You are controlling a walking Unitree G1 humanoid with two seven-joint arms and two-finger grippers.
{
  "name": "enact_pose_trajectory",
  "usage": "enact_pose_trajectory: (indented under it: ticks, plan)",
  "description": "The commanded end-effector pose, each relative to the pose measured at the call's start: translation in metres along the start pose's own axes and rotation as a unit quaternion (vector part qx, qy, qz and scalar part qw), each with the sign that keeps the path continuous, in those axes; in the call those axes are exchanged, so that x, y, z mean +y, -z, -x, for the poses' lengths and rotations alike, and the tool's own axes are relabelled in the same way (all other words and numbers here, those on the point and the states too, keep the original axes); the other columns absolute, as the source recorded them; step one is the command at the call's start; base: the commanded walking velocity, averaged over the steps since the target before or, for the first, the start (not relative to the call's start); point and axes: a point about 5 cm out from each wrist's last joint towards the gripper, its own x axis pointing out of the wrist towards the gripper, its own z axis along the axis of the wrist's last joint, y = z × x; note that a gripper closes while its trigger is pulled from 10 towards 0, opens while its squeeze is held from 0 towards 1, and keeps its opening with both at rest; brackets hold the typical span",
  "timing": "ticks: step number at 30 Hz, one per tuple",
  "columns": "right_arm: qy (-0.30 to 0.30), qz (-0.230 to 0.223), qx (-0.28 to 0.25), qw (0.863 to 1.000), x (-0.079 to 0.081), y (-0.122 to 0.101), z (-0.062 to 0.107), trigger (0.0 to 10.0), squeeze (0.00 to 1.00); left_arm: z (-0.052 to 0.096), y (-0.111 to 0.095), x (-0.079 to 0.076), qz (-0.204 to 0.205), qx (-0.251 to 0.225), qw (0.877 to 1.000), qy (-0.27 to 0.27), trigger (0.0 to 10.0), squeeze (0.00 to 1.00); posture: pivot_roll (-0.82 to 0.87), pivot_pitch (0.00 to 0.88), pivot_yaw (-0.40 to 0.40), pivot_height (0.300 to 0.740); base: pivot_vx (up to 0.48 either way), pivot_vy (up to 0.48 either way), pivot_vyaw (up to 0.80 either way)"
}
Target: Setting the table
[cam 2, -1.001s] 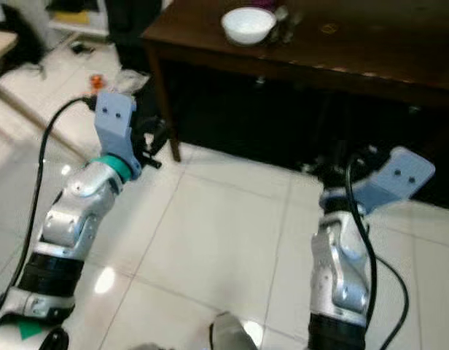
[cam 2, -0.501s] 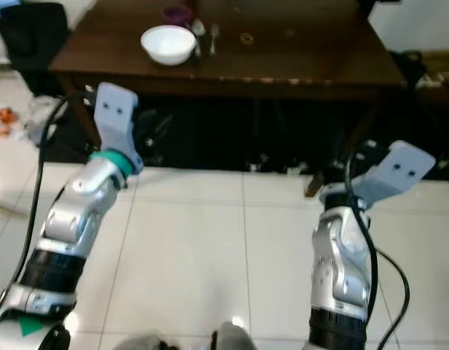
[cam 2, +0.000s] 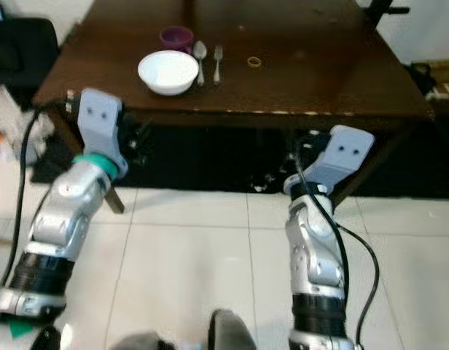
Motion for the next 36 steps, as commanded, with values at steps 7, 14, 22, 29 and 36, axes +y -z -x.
enact_pose_trajectory:
  ticks: [7, 14, 22, 29, 36]
  plan:
    - [0.019, 0.005, 0.011, 1.000, -0.008, 0.006, 0.005, 10.0, 0.00, -0.002, 0.002, 0.001, -0.009, 0.004, 1.000, 0.008, 10.0, 0.00, -0.02, 0.009, 0.090, 0.740, 0.458, 0.000, -0.80]
    - [0.011, 0.009, 0.003, 1.000, -0.005, 0.004, 0.003, 10.0, 0.00, -0.003, 0.001, 0.002, -0.015, -0.001, 1.000, 0.007, 10.0, 0.00, -0.02, 0.011, 0.089, 0.740, 0.458, 0.000, -0.23]
    - [-0.151, 0.012, 0.019, 0.988, 0.037, 0.005, 0.001, 10.0, 0.00, 0.003, -0.007, 0.006, -0.067, -0.037, 0.997, -0.031, 10.0, 0.00, -0.01, 0.015, 0.085, 0.740, 0.372, 0.000, 0.00]
    - [-0.224, -0.012, 0.027, 0.974, 0.062, 0.005, -0.001, 10.0, 0.00, 0.013, -0.013, 0.009, -0.083, -0.063, 0.990, -0.097, 10.0, 0.00, 0.02, 0.015, 0.053, 0.740, 0.076, 0.000, 0.00]
    - [-0.271, -0.008, 0.032, 0.962, 0.077, 0.008, -0.001, 10.0, 0.00, 0.015, -0.016, 0.019, -0.080, -0.062, 0.987, -0.123, 10.0, 0.00, 0.02, 0.016, 0.043, 0.740, 0.000, 0.000, 0.00]
